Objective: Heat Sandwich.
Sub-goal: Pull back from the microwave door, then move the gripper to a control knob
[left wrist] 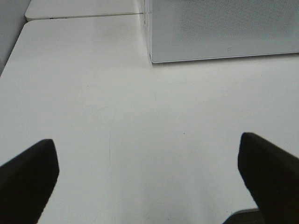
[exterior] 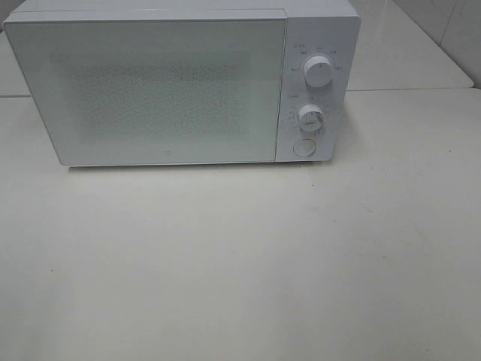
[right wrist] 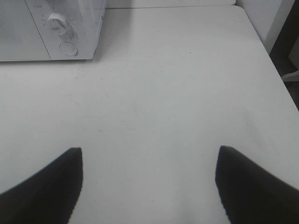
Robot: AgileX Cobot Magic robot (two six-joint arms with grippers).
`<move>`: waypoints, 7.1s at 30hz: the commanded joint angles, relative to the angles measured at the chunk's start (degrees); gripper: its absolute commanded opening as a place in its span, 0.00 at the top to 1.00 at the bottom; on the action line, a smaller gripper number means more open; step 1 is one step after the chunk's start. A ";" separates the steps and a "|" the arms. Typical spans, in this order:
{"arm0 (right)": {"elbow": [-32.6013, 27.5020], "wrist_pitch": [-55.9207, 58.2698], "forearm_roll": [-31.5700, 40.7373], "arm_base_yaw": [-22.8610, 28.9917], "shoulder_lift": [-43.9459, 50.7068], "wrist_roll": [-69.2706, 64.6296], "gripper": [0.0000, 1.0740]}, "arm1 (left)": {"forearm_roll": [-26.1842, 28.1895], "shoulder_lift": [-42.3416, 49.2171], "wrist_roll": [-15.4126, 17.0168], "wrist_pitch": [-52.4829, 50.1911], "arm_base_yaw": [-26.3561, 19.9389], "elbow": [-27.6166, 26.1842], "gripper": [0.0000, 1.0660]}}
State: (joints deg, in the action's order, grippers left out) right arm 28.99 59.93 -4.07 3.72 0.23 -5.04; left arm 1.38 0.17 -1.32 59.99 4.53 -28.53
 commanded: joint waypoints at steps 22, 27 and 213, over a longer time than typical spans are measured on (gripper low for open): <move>2.58 -18.33 0.11 -0.46 -19.02 0.17 0.25 | 0.46 1.55 0.17 -0.57 -0.11 0.29 0.04; 2.35 -24.98 0.06 -0.46 -26.13 0.17 0.26 | 0.46 1.55 0.17 -0.57 -0.11 0.29 0.04; 18.45 -123.76 43.66 32.37 -118.32 -14.04 0.83 | 0.46 1.55 0.17 -0.57 -0.11 0.29 0.04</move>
State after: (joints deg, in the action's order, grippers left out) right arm 46.75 -63.37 42.74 36.33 -118.09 -13.01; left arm 1.38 0.17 -1.32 59.99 4.53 -28.53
